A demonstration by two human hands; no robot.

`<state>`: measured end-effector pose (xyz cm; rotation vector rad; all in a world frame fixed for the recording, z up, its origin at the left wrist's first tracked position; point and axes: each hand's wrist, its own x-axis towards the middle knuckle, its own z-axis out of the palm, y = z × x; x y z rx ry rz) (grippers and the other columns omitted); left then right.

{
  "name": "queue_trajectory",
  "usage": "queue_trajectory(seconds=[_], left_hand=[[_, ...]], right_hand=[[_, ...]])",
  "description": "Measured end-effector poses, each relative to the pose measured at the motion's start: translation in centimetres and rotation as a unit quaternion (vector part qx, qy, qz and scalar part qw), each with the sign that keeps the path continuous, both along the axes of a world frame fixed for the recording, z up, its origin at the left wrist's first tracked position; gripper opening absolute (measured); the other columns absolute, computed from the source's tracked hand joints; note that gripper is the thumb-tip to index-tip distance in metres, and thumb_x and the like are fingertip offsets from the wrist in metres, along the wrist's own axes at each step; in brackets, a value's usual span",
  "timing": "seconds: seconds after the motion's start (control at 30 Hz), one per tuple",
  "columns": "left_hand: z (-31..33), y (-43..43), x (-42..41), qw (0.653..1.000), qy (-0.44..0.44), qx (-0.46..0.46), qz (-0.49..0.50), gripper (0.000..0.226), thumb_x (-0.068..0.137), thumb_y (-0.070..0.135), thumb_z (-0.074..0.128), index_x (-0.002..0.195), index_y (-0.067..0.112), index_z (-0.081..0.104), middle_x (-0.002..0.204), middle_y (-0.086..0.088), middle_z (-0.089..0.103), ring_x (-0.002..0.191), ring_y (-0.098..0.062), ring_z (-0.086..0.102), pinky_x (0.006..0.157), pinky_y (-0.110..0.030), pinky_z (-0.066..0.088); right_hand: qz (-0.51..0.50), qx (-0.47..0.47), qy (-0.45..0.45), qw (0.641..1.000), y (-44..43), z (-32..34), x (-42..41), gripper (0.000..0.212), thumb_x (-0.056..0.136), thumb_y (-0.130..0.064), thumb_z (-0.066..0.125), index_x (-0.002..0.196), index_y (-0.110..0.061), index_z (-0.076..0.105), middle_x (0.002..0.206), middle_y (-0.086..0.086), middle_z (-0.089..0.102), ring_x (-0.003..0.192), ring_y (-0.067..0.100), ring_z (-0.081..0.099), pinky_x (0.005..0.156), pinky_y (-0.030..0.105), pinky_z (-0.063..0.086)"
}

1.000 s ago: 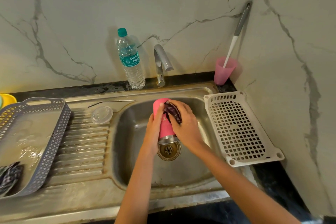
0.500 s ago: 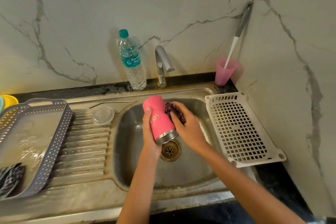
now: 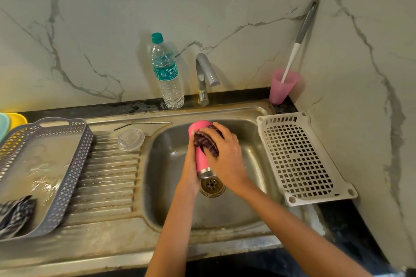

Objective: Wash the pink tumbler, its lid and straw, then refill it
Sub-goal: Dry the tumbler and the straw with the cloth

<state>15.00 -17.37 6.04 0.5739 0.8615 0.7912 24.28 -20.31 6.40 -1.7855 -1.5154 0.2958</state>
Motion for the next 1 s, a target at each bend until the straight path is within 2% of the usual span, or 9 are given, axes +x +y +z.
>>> queue_trajectory(seconds=[0.1,0.2,0.37,0.47,0.6,0.67,0.77,0.93,1.0], left_hand=[[0.1,-0.1,-0.1,0.999,-0.032,-0.016,0.002,0.043,0.095,0.05,0.049,0.123,0.018,0.06,0.106,-0.011,0.074,0.093,-0.025,0.072,0.074,-0.04,0.06],[-0.3,0.0,0.1,0.998,-0.04,-0.037,0.03,0.047,0.089,0.049,0.057,0.122,0.015,0.06,0.099,-0.012,0.074,0.086,-0.026,0.071,0.071,-0.041,0.059],[-1.1,0.3,-0.2,0.994,-0.068,-0.039,0.074,0.056,0.089,0.054,0.054,0.125,0.012,0.06,0.104,-0.014,0.071,0.091,-0.027,0.069,0.073,-0.041,0.059],[-1.3,0.2,-0.6,0.998,-0.045,-0.021,0.046,0.055,0.095,0.053,0.047,0.127,0.009,0.059,0.104,-0.014,0.072,0.088,-0.025,0.071,0.069,-0.037,0.06],[-0.8,0.2,-0.6,1.0,0.015,0.001,-0.013,0.05,0.099,0.051,0.04,0.113,0.01,0.065,0.089,-0.009,0.076,0.077,-0.018,0.073,0.064,-0.029,0.059],[-0.6,0.1,-0.5,0.999,0.033,0.016,-0.025,0.049,0.1,0.053,0.038,0.113,0.015,0.066,0.096,-0.009,0.076,0.086,-0.02,0.073,0.069,-0.03,0.059],[-0.5,-0.2,-0.5,0.999,0.028,0.012,-0.024,0.043,0.099,0.049,0.044,0.119,0.016,0.063,0.103,-0.01,0.075,0.092,-0.022,0.073,0.07,-0.033,0.059],[-0.6,-0.4,-0.3,1.0,0.01,0.001,-0.014,0.033,0.094,0.039,0.055,0.114,0.015,0.064,0.096,-0.011,0.075,0.082,-0.023,0.072,0.081,-0.042,0.057],[-0.7,-0.4,-0.1,1.0,-0.002,0.001,0.02,0.038,0.09,0.042,0.057,0.116,0.014,0.064,0.095,-0.01,0.075,0.082,-0.023,0.072,0.079,-0.042,0.058]], right_hand=[[0.011,-0.01,0.169,0.986,2.2,0.6,2.0,0.04,0.093,-0.023,0.06,0.133,-0.027,0.054,0.135,-0.006,0.051,0.12,0.011,0.048,0.106,0.035,0.041],[0.026,-0.06,0.292,0.954,2.5,1.3,3.0,0.04,0.096,-0.028,0.058,0.135,-0.029,0.051,0.126,-0.012,0.053,0.114,0.002,0.049,0.102,0.024,0.041],[0.058,-0.05,0.269,0.96,-0.3,-0.7,2.4,0.039,0.096,-0.029,0.058,0.134,-0.032,0.052,0.13,-0.013,0.057,0.118,-0.002,0.051,0.103,0.022,0.043],[0.039,0.007,0.176,0.984,-1.8,-1.6,1.9,0.044,0.093,-0.02,0.061,0.135,-0.031,0.052,0.133,-0.008,0.055,0.12,0.001,0.05,0.104,0.02,0.04],[0.021,-0.01,0.046,0.999,-2.4,-2.2,1.2,0.053,0.088,-0.018,0.065,0.136,-0.035,0.051,0.146,-0.005,0.04,0.127,0.018,0.043,0.109,0.031,0.035],[0.018,-0.006,0.025,1.0,-2.0,-2.2,0.9,0.053,0.088,-0.02,0.065,0.136,-0.035,0.05,0.147,-0.005,0.039,0.126,0.02,0.043,0.109,0.033,0.036],[0.013,-0.007,0.046,0.999,-0.4,-1.7,1.5,0.045,0.092,-0.023,0.062,0.135,-0.033,0.052,0.144,-0.005,0.043,0.125,0.019,0.045,0.107,0.03,0.036],[0.011,-0.038,0.289,0.956,2.2,-0.6,3.2,0.041,0.096,-0.029,0.057,0.136,-0.031,0.051,0.134,-0.005,0.054,0.12,0.008,0.052,0.106,0.035,0.044],[0.027,-0.065,0.301,0.951,1.9,-0.8,3.2,0.044,0.096,-0.035,0.056,0.139,-0.034,0.048,0.134,-0.005,0.056,0.119,0.008,0.054,0.103,0.035,0.047]])
